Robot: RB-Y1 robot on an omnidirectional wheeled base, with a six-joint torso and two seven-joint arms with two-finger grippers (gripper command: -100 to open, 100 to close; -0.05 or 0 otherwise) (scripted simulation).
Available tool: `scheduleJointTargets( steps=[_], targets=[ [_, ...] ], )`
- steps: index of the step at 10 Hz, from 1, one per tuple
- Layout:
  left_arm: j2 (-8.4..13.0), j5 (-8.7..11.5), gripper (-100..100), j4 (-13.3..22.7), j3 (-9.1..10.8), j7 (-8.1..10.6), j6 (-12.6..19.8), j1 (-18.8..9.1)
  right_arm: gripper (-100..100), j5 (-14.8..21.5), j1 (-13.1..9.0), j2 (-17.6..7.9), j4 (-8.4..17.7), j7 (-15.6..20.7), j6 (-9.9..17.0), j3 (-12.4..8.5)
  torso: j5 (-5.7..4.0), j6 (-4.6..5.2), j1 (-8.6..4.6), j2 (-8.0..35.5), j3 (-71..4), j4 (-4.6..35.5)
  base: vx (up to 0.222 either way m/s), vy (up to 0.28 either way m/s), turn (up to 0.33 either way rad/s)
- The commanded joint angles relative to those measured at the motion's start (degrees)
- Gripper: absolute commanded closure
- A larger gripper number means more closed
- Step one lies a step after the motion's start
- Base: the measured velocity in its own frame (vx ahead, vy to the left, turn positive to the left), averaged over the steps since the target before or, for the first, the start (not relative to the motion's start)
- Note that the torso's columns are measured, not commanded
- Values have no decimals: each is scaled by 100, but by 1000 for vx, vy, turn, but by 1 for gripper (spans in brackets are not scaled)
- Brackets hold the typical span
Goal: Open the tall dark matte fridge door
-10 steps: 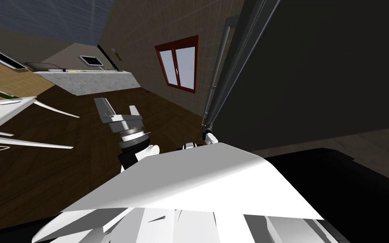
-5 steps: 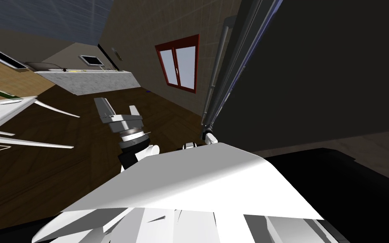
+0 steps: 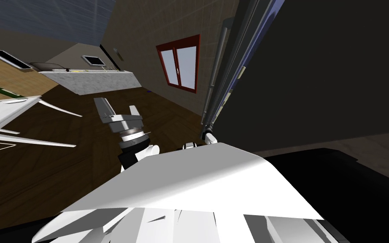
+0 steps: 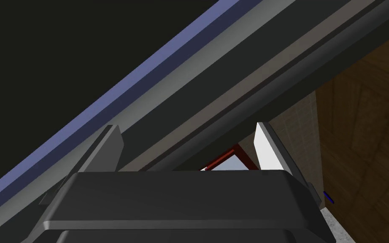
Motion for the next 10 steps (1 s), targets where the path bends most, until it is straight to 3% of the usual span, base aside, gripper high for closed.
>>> scheduleJointTargets(
  steps=[1, 7, 10],
  targets=[
    [0, 0, 0, 0, 0, 0, 0, 0, -100, 31, -3, -6, 16, 28, 34, 4, 0, 0, -1, -1, -1, 0, 0, 0, 0],
    [0, 0, 0, 0, 0, 0, 0, 0, -100, 31, -3, -6, 16, 28, 34, 4, 0, 0, 1, 1, 1, 1, 1, 0, -1],
    [0, 0, 0, 0, 0, 0, 0, 1, -100, 420, 129, -124, -95, 303, 214, 75, 0, 0, 0, -18, -11, -5, 56, 16, 10]
  ],
)
